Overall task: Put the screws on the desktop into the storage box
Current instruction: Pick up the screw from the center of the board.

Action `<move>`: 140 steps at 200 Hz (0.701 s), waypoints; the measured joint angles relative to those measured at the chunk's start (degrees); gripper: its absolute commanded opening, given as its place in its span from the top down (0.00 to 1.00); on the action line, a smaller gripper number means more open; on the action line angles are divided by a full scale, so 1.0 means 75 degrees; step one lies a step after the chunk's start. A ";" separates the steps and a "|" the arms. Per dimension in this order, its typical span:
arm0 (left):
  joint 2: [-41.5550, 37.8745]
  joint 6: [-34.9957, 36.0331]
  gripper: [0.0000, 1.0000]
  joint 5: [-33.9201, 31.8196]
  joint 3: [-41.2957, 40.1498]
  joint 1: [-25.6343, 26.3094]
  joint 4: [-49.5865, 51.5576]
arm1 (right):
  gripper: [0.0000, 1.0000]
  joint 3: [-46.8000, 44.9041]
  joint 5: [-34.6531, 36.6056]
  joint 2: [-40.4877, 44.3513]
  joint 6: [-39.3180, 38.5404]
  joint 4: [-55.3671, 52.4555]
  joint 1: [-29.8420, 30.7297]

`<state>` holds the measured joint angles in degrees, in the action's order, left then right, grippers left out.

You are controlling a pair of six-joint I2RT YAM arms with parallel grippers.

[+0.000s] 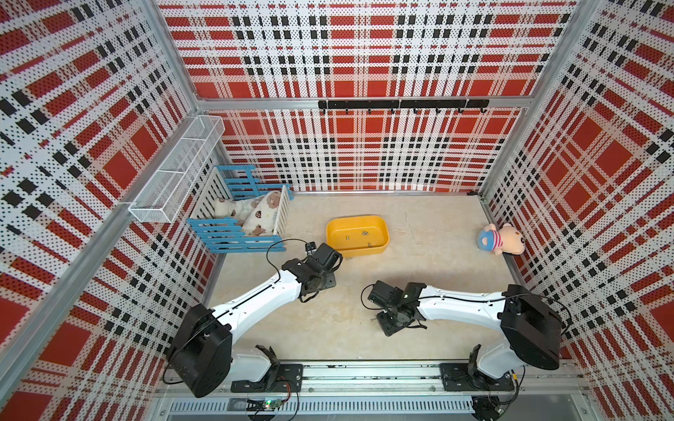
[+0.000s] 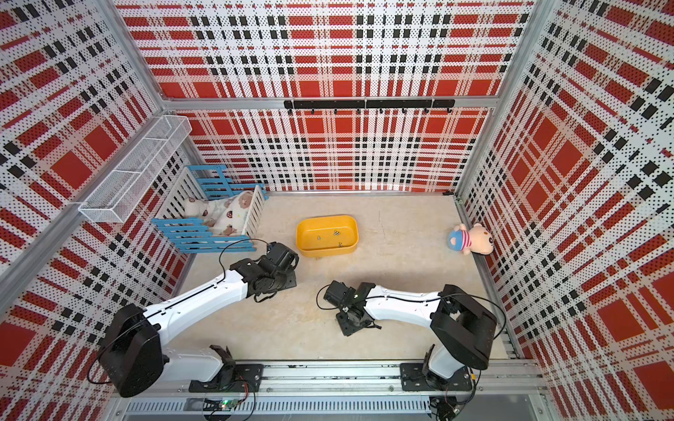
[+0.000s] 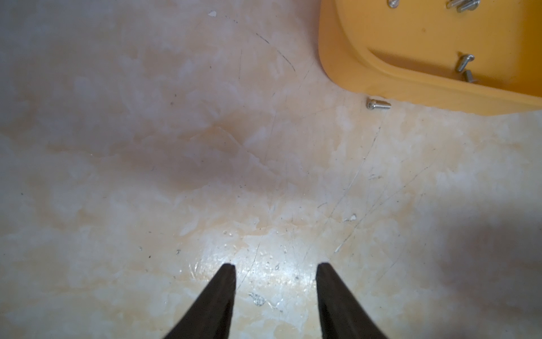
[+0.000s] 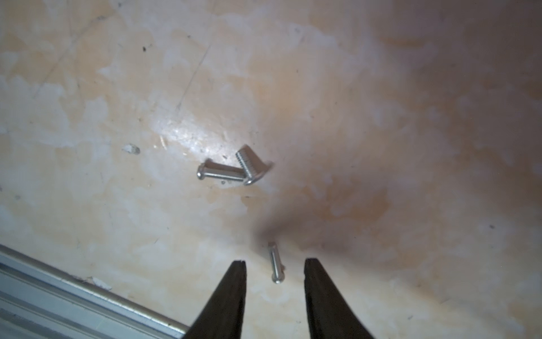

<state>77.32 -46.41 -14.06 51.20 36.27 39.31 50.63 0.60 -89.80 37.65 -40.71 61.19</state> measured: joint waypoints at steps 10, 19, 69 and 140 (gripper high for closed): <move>0.0000 0.0003 0.49 0.0015 -0.0023 -0.0012 -0.0006 | 0.62 0.0000 -0.0029 -0.0050 0.0029 0.0012 0.0052; 0.0000 0.0006 0.49 0.0020 -0.0032 -0.0029 -0.0006 | 0.62 0.0000 -0.0044 -0.0087 0.0052 0.0012 0.0079; -0.0003 0.0023 0.49 0.0020 -0.0038 -0.0047 -0.0009 | 0.64 -0.0003 -0.0035 -0.0248 0.0131 0.0009 0.0079; -0.0017 0.0023 0.49 0.0023 -0.0058 -0.0079 -0.0015 | 0.80 -0.0003 0.0082 -0.0341 0.0143 -0.0026 0.0079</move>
<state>77.19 -46.24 -13.89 50.76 35.68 39.20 50.61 1.21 -92.36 38.72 -40.91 61.78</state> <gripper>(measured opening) 0.513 0.227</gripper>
